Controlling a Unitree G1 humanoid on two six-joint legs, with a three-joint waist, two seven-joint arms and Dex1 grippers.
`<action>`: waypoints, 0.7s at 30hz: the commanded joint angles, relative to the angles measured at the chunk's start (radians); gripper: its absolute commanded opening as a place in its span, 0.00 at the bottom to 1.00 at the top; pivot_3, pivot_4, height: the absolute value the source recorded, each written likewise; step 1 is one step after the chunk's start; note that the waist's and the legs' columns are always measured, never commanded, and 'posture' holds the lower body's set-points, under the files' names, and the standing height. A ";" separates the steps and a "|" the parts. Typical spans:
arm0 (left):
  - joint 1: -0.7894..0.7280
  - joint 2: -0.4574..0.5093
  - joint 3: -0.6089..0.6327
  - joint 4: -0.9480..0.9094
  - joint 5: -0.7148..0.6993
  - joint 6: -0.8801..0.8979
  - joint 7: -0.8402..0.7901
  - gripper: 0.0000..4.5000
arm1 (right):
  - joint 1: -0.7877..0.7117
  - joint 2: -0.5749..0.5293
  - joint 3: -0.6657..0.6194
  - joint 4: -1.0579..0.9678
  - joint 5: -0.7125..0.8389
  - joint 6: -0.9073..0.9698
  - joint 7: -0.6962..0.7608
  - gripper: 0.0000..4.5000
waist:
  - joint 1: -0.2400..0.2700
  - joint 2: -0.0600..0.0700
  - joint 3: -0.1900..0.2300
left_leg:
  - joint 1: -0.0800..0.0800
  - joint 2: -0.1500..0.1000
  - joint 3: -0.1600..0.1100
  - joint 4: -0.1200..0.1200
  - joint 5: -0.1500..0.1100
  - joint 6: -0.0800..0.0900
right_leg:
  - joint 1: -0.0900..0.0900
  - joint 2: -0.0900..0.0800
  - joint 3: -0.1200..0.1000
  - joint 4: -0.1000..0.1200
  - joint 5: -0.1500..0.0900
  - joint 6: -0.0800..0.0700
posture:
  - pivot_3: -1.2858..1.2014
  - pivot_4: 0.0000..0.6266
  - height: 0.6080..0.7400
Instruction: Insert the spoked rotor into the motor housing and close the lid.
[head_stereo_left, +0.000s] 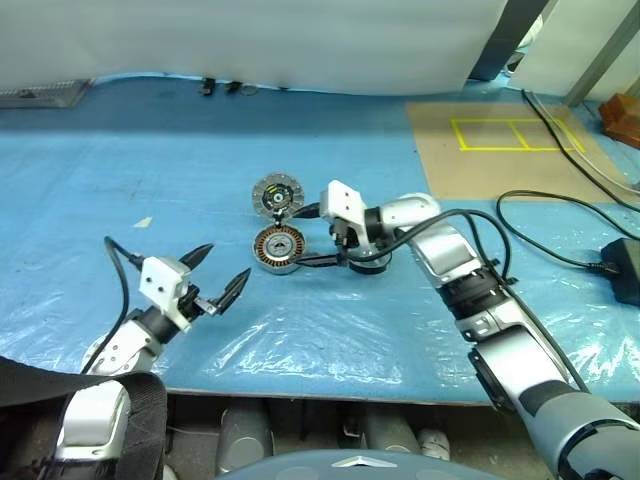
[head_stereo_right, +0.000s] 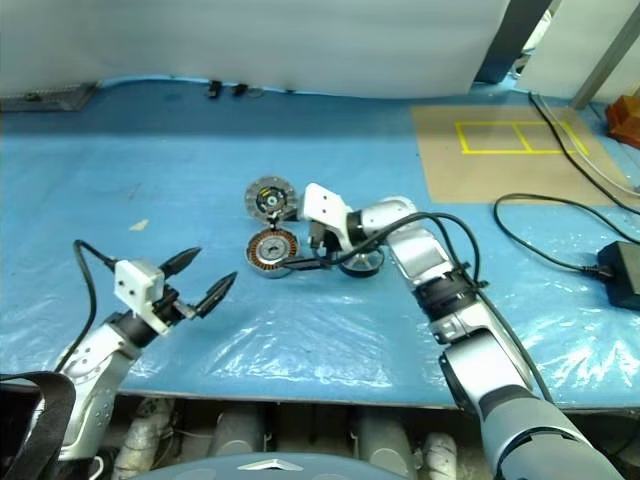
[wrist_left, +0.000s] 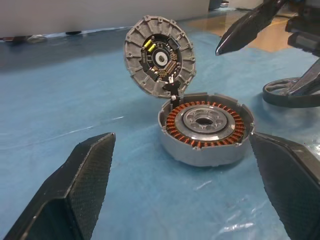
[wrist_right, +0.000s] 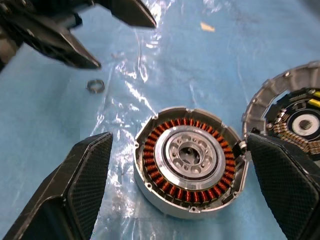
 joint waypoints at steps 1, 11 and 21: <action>0.021 0.017 0.043 -0.100 -0.036 0.019 0.010 1.00 | -0.044 0.028 0.047 0.019 -0.027 -0.010 0.041 1.00 | 0.002 0.000 0.000 | 0.000 0.000 0.000 0.000 0.000 0.000 | 0.000 0.000 0.000 0.000 0.000 0.000 | 0.52 0.24 1.00; 0.085 -0.031 0.016 -0.193 -0.004 0.040 0.094 1.00 | -0.122 0.112 0.127 0.214 -0.149 -0.102 0.035 1.00 | -0.002 0.001 0.000 | 0.000 0.001 0.000 0.000 0.000 0.000 | 0.000 0.000 0.000 0.001 0.000 0.000 | 0.52 0.24 1.00; 0.139 -0.061 0.017 -0.212 0.019 0.013 0.124 1.00 | -0.162 0.134 0.160 0.292 -0.227 -0.143 0.069 0.91 | -0.002 0.001 0.000 | 0.001 0.001 0.000 0.001 0.000 0.000 | 0.000 0.000 0.000 0.001 0.000 0.000 | 0.52 0.24 1.00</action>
